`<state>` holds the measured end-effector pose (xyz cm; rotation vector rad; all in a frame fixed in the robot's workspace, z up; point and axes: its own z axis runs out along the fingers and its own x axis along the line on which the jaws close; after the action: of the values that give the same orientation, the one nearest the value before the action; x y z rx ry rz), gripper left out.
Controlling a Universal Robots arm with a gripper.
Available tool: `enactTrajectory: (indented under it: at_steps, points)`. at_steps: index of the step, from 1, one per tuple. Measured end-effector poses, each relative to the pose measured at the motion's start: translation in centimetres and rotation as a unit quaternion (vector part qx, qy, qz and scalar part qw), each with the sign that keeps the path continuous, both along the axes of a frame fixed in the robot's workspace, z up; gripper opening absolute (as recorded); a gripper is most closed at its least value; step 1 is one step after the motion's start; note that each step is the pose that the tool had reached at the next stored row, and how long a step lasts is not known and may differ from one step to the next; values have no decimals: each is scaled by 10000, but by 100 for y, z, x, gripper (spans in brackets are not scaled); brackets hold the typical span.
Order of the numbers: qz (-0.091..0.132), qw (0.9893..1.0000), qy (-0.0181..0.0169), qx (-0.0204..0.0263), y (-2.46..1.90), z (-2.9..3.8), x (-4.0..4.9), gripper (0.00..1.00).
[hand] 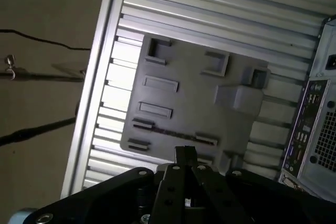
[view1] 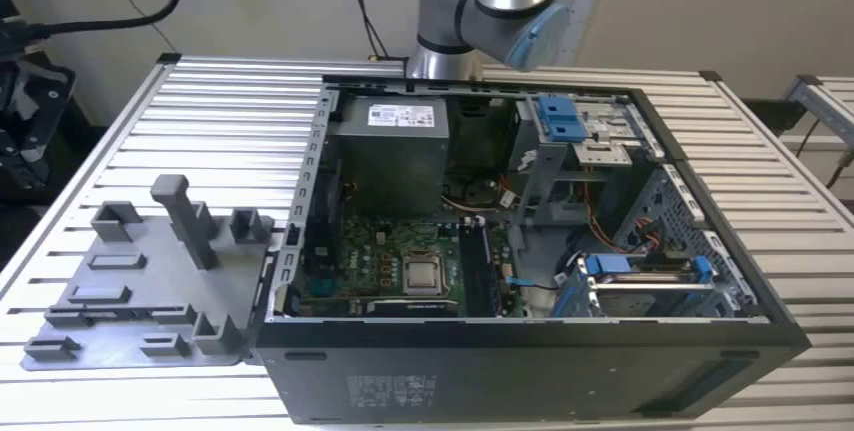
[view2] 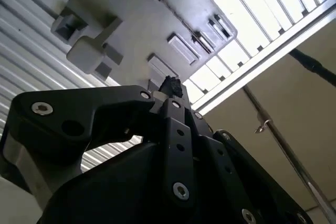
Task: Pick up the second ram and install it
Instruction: 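Pick up the second ram and move it above second insertion slot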
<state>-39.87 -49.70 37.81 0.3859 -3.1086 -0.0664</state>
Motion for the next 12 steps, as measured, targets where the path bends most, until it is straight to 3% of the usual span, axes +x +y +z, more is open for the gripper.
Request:
enactTrajectory:
  at_steps: [6,12]
  points:
    - [423,9991,0,-13,0,0,0,11]
    - [849,9964,0,-25,0,0,0,11]
